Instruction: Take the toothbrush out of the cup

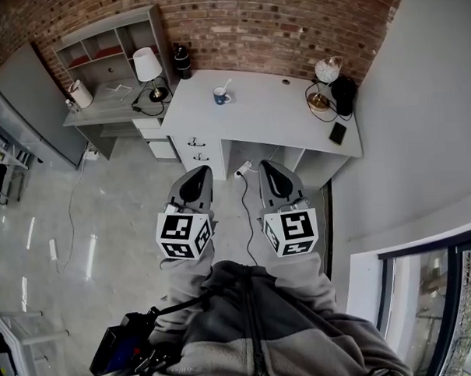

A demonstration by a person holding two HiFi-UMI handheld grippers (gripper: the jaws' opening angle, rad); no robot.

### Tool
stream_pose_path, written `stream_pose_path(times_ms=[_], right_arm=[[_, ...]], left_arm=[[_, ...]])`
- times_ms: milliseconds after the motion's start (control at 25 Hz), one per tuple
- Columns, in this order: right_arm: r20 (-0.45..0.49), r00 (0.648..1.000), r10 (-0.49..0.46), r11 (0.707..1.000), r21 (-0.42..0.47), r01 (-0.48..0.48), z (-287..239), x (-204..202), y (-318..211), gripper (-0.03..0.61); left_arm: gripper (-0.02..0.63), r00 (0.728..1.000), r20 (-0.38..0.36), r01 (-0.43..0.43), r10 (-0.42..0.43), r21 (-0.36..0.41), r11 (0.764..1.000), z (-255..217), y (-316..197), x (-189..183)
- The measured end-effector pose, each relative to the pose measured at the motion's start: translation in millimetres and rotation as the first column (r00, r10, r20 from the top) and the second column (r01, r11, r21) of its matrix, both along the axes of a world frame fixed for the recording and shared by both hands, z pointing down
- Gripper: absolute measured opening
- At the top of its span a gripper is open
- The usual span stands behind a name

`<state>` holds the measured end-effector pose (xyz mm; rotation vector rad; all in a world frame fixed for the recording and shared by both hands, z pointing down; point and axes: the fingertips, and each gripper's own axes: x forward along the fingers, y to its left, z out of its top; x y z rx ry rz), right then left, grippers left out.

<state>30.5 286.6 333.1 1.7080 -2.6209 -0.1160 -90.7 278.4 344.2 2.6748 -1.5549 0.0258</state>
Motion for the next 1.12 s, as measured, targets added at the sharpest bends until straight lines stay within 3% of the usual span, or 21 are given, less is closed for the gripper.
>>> stream_pose_path(times_ms=[640,1120], right_arm=[[-0.062,0.998,-0.034,0.998,-0.058,0.03,23.6,-38.6,-9.8,0.002],[-0.096,0.995,-0.015,0.994,-0.113,0.004,49.0,-28.5,-22.2,0.002]], left_arm=[[0.005,0.998,-0.046,0.047,-0.05,-0.063,0.997,25.1,-4.3,-42.2],[0.005,0.994,-0.067,0.08,-0.088,-0.108,0.991,50.0,-10.6,-58.5]])
